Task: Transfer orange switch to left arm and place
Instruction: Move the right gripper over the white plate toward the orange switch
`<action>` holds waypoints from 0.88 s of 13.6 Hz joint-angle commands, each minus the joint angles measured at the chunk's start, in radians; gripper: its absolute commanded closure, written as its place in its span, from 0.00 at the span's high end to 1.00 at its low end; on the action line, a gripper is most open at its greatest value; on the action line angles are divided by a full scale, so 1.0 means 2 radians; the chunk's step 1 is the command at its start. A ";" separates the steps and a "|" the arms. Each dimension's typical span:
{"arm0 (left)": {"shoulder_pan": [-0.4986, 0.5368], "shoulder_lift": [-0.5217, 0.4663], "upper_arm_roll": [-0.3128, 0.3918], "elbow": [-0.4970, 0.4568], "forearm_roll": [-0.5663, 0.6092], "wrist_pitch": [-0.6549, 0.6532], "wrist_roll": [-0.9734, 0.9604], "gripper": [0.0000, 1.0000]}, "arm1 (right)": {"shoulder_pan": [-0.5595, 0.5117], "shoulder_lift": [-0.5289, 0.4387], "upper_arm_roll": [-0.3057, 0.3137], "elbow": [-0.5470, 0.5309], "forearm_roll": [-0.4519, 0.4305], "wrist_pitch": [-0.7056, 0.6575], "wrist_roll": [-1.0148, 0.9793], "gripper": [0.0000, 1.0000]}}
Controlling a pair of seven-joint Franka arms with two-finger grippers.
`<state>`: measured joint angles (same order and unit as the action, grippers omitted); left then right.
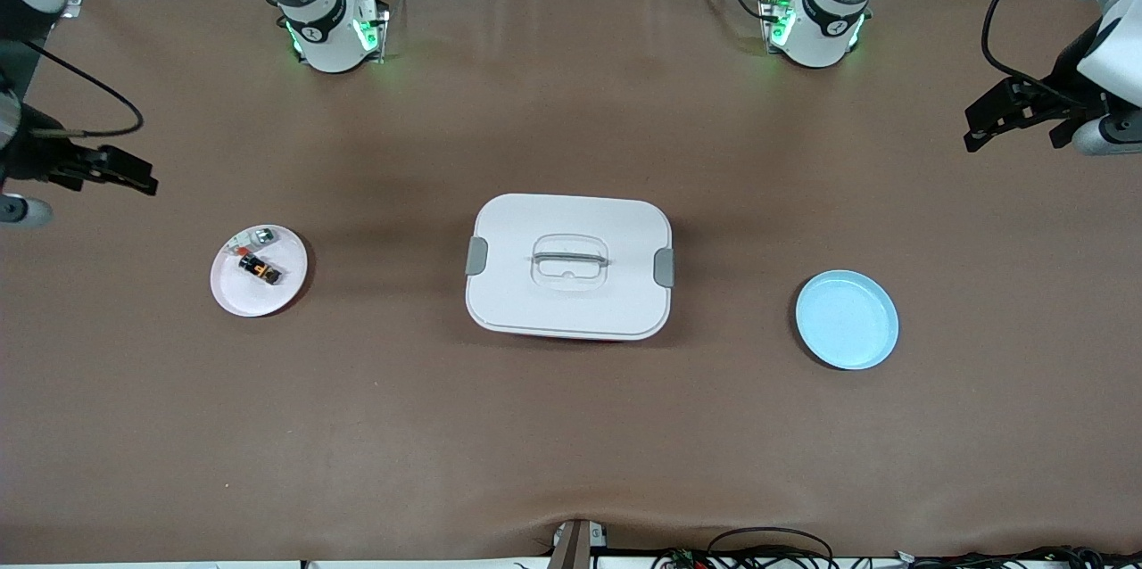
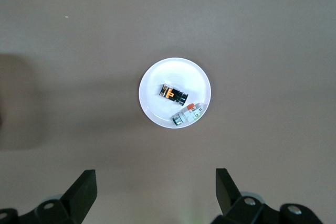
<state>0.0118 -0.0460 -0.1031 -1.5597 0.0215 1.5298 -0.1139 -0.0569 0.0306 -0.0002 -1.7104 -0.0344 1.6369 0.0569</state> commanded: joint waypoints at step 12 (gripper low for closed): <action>0.003 0.008 -0.002 0.010 -0.008 0.014 0.003 1.00 | -0.001 0.032 0.005 -0.245 -0.014 0.280 0.176 1.00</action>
<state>0.0110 -0.0341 -0.1054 -1.5548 0.0214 1.5480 -0.1137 -0.0557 0.0526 0.0045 -2.1978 -0.0390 2.1710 0.3745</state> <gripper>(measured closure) 0.000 0.000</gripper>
